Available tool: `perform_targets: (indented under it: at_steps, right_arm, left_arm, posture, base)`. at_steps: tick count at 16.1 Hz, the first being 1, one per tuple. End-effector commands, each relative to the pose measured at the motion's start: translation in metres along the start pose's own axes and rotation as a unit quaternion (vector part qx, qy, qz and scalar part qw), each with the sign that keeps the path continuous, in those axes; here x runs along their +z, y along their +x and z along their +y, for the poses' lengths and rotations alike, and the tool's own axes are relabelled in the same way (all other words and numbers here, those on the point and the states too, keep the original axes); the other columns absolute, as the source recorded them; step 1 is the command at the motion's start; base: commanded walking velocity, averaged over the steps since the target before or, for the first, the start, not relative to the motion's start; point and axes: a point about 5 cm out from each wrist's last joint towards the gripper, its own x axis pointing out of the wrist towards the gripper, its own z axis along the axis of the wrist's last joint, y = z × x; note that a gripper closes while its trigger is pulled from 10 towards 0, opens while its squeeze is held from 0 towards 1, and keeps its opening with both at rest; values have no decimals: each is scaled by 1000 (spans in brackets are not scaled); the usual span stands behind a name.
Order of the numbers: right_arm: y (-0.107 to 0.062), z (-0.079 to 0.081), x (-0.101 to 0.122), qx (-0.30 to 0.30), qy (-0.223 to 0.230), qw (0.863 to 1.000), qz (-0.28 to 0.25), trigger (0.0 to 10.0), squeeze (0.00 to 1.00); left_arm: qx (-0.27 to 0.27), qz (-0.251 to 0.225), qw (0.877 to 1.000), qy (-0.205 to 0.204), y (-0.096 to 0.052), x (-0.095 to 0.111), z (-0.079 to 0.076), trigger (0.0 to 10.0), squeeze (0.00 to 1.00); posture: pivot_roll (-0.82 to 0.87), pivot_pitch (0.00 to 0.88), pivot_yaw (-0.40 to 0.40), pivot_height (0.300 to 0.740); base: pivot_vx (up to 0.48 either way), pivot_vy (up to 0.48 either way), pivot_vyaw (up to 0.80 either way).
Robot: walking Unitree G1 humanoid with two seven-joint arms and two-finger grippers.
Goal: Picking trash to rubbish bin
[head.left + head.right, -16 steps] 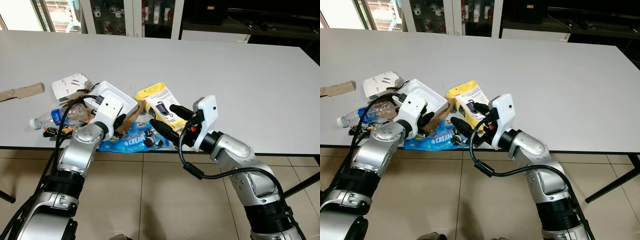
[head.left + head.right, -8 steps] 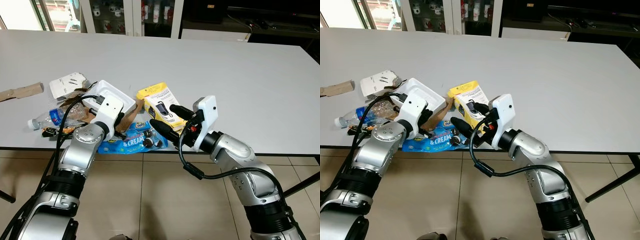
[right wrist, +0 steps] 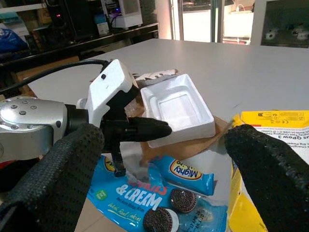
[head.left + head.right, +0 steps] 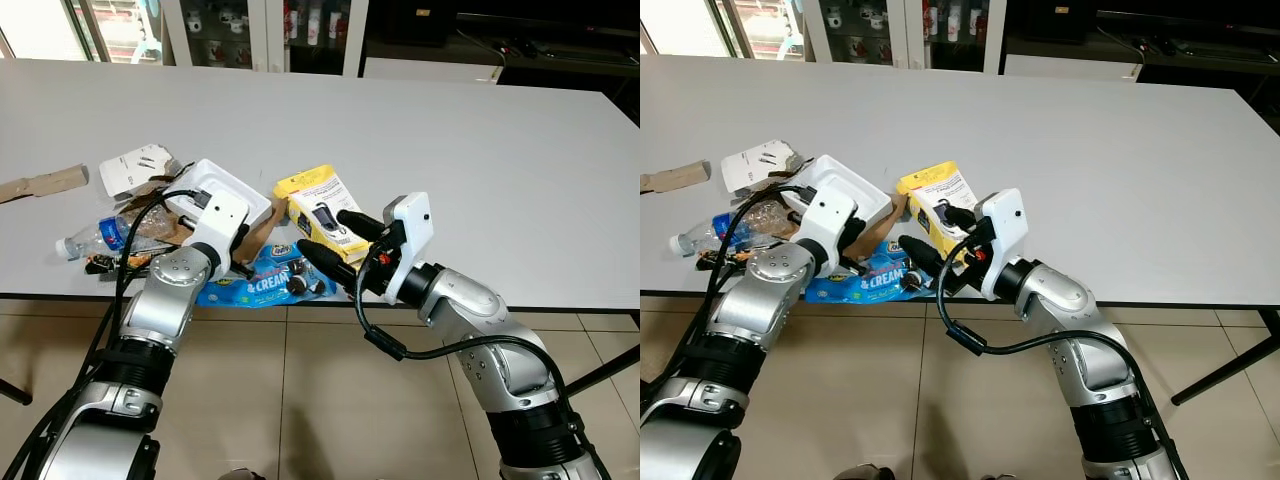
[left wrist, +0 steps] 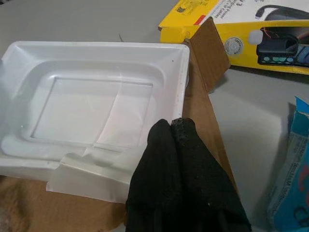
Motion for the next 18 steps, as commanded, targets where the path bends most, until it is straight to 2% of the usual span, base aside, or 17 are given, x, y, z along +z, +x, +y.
perform_targets:
  at_steps: [1, 2, 3, 7, 11, 12, 13, 18]
  right_arm:
    - [-1, 0, 3, 3, -6, 1000, -7, 10000, 0]
    - [-1, 0, 3, 3, -6, 1000, -7, 10000, 0]
    - [-1, 0, 3, 3, -6, 1000, -7, 10000, 0]
    - [0, 0, 3, 3, -6, 1000, -9, 10000, 0]
    - [0, 0, 3, 3, -7, 1000, -9, 10000, 0]
    - [1, 0, 3, 2, -7, 1000, -9, 10000, 0]
    - [1, 0, 3, 1, -7, 1000, -8, 10000, 0]
    - [1, 0, 2, 2, -6, 1000, -8, 10000, 0]
  left_arm:
    - [34, -30, 999, -5, 1, 11, 8, 0, 0]
    - [58, -82, 995, -19, 0, 27, 13, 7686, 0]
    - [66, -99, 993, -22, -1, 32, 15, 10000, 0]
    - [89, -151, 984, -33, -4, 49, 20, 10000, 0]
    - [70, -138, 988, -23, -1, 43, 12, 10000, 0]
    - [69, -137, 988, -14, -1, 42, 12, 10000, 255]
    - [72, -135, 988, -8, 0, 41, 12, 10000, 1000]
    - [77, -110, 991, 13, 2, 35, 17, 10000, 1000]
  posture:
    - [-27, 71, -40, 740]
    - [-25, 71, -41, 740]
    - [-25, 70, -39, 740]
    - [-25, 70, -40, 740]
    - [-26, 66, -37, 740]
    - [-26, 67, -36, 740]
    - [-24, 67, -37, 740]
    - [-21, 69, -36, 740]
  base:
    - [0, 0, 0]
    - [0, 0, 0]
    - [0, 0, 0]
    - [0, 0, 0]
    - [0, 0, 0]
    - [0, 0, 0]
    - [0, 0, 0]
    - [0, 0, 0]
